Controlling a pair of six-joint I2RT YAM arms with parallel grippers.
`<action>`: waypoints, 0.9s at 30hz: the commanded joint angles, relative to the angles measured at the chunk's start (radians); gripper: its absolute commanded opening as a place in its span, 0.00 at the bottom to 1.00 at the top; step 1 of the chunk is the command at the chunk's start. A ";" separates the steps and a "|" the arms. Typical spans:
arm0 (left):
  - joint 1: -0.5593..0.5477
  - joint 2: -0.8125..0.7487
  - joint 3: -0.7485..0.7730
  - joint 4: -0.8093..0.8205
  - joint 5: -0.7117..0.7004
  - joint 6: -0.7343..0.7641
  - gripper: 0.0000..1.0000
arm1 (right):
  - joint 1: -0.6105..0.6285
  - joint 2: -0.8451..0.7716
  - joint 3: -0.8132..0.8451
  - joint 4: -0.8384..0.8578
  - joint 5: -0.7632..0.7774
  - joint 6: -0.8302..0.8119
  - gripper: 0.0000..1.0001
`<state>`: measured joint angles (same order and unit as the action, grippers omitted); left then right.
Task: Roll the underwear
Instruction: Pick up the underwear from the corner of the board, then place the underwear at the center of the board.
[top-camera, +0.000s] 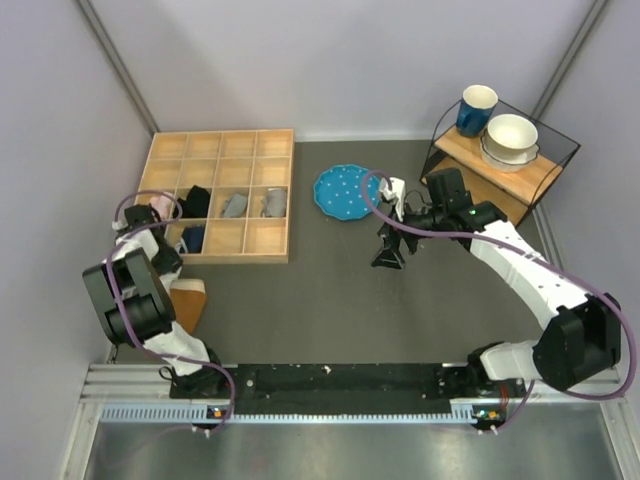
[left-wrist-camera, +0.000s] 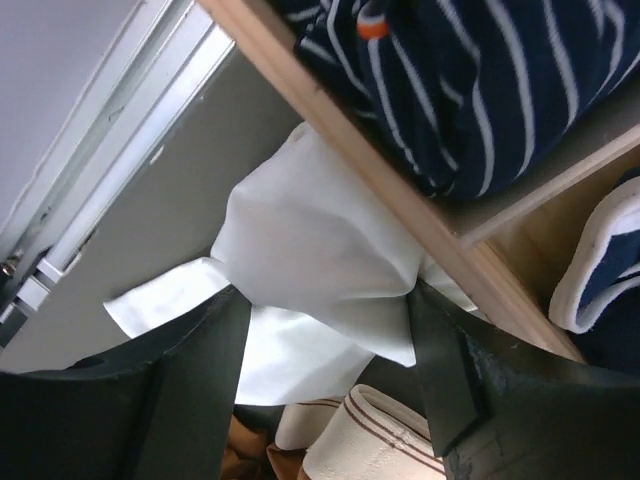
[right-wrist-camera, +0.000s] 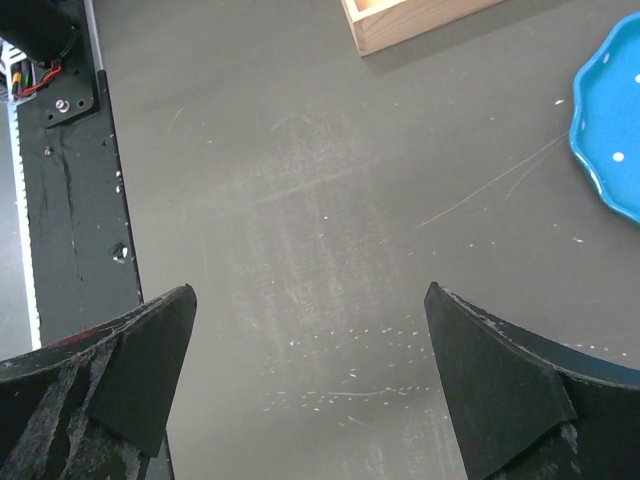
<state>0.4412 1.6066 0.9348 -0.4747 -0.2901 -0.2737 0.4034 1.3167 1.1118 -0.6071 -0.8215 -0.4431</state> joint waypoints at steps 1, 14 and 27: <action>0.014 0.046 0.056 0.064 0.042 -0.055 0.56 | -0.005 0.035 -0.010 0.029 -0.050 -0.023 0.99; 0.016 -0.394 -0.005 -0.008 0.245 -0.039 0.07 | -0.005 0.029 -0.013 0.023 -0.076 -0.040 0.99; -0.341 -0.746 -0.014 -0.042 0.749 -0.064 0.01 | -0.006 -0.034 -0.030 -0.017 -0.120 -0.134 0.99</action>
<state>0.3328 0.8436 0.9066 -0.5255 0.2592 -0.3099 0.4034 1.3460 1.0912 -0.6189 -0.8951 -0.5060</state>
